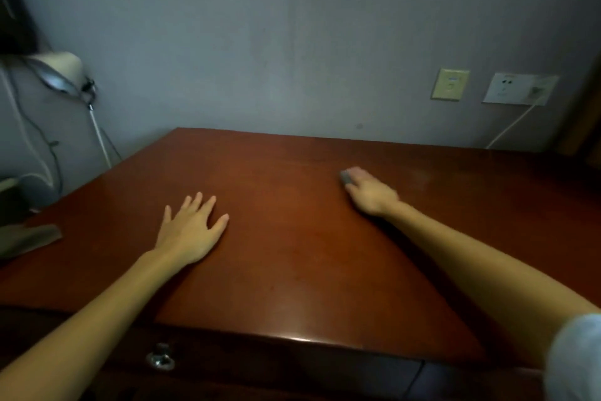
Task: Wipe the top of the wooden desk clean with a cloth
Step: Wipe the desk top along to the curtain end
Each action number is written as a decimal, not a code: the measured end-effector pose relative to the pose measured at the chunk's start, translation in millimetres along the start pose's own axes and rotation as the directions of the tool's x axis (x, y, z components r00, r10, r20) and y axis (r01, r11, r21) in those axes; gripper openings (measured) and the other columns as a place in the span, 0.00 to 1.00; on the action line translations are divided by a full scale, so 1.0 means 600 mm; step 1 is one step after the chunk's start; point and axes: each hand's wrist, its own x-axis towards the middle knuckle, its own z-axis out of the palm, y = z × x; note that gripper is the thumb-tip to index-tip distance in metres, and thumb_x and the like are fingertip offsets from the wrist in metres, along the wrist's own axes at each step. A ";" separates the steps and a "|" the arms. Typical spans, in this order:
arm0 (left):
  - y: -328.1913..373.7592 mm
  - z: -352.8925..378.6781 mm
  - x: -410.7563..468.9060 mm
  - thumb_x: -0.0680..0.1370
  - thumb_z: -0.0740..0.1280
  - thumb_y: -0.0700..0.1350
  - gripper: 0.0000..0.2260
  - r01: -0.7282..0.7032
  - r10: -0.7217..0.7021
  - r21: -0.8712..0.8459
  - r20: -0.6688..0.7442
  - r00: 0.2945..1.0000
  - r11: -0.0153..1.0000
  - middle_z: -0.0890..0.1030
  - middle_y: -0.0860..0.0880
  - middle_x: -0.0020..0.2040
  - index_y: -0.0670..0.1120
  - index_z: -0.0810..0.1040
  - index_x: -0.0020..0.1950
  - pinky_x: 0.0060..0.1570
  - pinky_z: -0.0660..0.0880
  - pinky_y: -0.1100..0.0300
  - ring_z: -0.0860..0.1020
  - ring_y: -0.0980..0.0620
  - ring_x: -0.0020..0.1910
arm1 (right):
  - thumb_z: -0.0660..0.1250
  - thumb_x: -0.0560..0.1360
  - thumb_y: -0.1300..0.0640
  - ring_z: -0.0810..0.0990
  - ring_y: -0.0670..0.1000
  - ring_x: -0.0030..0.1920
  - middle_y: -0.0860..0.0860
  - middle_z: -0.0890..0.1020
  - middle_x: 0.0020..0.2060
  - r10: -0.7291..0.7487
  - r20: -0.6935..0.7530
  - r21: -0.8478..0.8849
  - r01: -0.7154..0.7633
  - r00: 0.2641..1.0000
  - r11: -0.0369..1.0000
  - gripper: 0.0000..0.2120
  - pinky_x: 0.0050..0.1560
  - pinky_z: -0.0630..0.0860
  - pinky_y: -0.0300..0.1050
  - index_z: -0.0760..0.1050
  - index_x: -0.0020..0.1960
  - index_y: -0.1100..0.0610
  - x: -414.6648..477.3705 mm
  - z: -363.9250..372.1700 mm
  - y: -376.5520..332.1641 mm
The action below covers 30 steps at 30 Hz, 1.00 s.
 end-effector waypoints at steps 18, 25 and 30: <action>-0.002 0.008 0.000 0.82 0.44 0.58 0.26 0.003 -0.003 -0.011 -0.018 1.000 1.000 0.46 0.51 0.79 0.53 0.47 0.79 0.75 0.43 0.50 0.45 0.52 0.78 | 0.46 0.82 0.43 0.54 0.49 0.76 0.49 0.53 0.77 -0.025 0.000 0.014 0.025 1.000 1.000 0.26 0.74 0.51 0.46 0.51 0.77 0.51 0.037 -0.028 0.097; -0.001 0.008 0.001 0.82 0.45 0.58 0.25 0.014 -0.016 -0.041 -0.043 0.999 0.999 0.47 0.52 0.79 0.54 0.49 0.79 0.75 0.43 0.51 0.46 0.53 0.78 | 0.46 0.83 0.48 0.54 0.53 0.77 0.54 0.54 0.77 -0.053 0.004 0.032 0.053 0.999 0.998 0.25 0.75 0.51 0.48 0.52 0.77 0.55 0.148 0.016 -0.083; -0.001 0.008 -0.002 0.83 0.48 0.56 0.24 0.012 -0.017 -0.075 -0.066 0.998 0.997 0.51 0.51 0.79 0.52 0.52 0.79 0.75 0.44 0.51 0.48 0.53 0.78 | 0.49 0.83 0.51 0.50 0.49 0.77 0.52 0.51 0.77 -0.514 0.150 0.091 0.506 0.845 0.858 0.25 0.74 0.46 0.41 0.49 0.78 0.56 0.052 0.078 -0.309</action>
